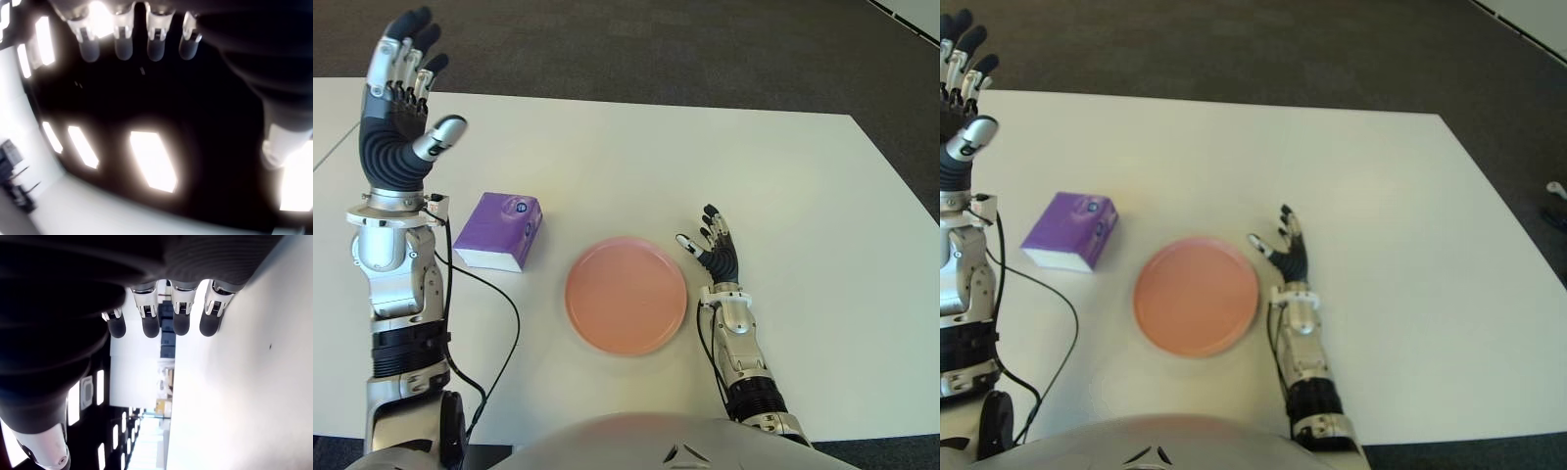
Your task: Put the tissue paper into the plate.
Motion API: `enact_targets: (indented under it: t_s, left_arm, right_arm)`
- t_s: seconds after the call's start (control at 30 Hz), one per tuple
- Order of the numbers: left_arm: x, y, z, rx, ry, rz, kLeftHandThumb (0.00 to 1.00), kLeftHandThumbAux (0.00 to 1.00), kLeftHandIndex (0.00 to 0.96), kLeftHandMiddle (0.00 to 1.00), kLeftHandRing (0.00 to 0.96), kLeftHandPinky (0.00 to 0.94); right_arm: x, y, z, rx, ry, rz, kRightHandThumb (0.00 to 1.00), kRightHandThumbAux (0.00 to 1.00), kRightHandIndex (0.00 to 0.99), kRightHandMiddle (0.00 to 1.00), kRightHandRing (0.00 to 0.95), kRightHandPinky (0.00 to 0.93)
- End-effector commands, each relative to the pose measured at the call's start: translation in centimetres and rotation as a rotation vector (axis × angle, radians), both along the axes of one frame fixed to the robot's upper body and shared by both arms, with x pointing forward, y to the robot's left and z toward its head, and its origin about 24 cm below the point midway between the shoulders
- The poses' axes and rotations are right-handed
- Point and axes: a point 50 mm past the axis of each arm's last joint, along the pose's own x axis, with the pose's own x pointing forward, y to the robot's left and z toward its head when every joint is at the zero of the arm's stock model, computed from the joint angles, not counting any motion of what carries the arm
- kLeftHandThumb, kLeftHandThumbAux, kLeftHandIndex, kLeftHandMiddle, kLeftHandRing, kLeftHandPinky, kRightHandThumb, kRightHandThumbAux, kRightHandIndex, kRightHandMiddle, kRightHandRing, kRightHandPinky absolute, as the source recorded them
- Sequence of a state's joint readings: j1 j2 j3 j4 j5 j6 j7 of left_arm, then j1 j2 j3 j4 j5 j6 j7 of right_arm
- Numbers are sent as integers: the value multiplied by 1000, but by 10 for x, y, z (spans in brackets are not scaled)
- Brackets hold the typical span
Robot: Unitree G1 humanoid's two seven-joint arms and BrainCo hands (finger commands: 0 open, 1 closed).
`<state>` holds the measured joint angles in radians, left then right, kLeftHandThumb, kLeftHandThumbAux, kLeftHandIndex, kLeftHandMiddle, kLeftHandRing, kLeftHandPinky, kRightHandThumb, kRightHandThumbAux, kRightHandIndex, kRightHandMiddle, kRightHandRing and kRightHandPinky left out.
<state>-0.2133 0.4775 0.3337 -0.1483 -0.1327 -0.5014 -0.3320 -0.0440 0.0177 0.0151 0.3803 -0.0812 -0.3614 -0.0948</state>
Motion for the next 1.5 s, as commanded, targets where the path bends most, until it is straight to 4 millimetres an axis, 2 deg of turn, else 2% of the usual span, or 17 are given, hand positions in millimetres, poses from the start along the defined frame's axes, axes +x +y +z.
enact_targets:
  t_s: [0.03, 0.13, 0.2, 0.27, 0.43, 0.87, 1.0, 1.1, 1.5]
  left_arm:
    - [0, 22, 17, 682, 192, 102, 438, 357, 2, 1, 0, 1]
    - [2, 30, 5, 792, 243, 158, 462, 271, 0, 0, 0, 0]
    - [9, 43, -14, 852, 284, 218, 467, 230, 0, 0, 0, 0]
    - [11, 50, -25, 901, 304, 248, 464, 205, 0, 0, 0, 0]
    - [10, 56, -26, 1024, 305, 286, 438, 160, 0, 0, 0, 0]
    - [11, 58, -34, 1198, 258, 307, 381, 109, 0, 0, 0, 0]
    - [14, 60, -44, 1219, 270, 299, 382, 107, 0, 0, 0, 0]
    - [17, 63, -62, 1259, 304, 280, 372, 108, 0, 0, 0, 0]
    - [22, 62, -69, 1390, 293, 213, 370, 117, 0, 0, 0, 0]
  right_arm:
    - [-15, 1, -26, -8, 151, 2, 175, 709, 0, 28, 40, 75]
    - [-15, 1, -26, -6, 152, 4, 175, 708, 0, 27, 39, 74]
    - [-14, 3, -26, -2, 153, 8, 176, 708, 0, 28, 39, 75]
    - [-14, 4, -26, 1, 155, 12, 177, 707, 0, 28, 40, 77]
    - [-13, 4, -27, 1, 164, 21, 176, 706, 0, 30, 42, 80]
    - [-9, 3, -29, -12, 179, 29, 152, 714, 0, 27, 37, 76]
    - [-8, 3, -29, -11, 181, 27, 150, 716, 0, 26, 35, 76]
    - [-8, 3, -30, -10, 183, 24, 150, 717, 0, 28, 36, 78]
    - [-7, 3, -31, -25, 181, 22, 147, 709, 0, 24, 34, 70]
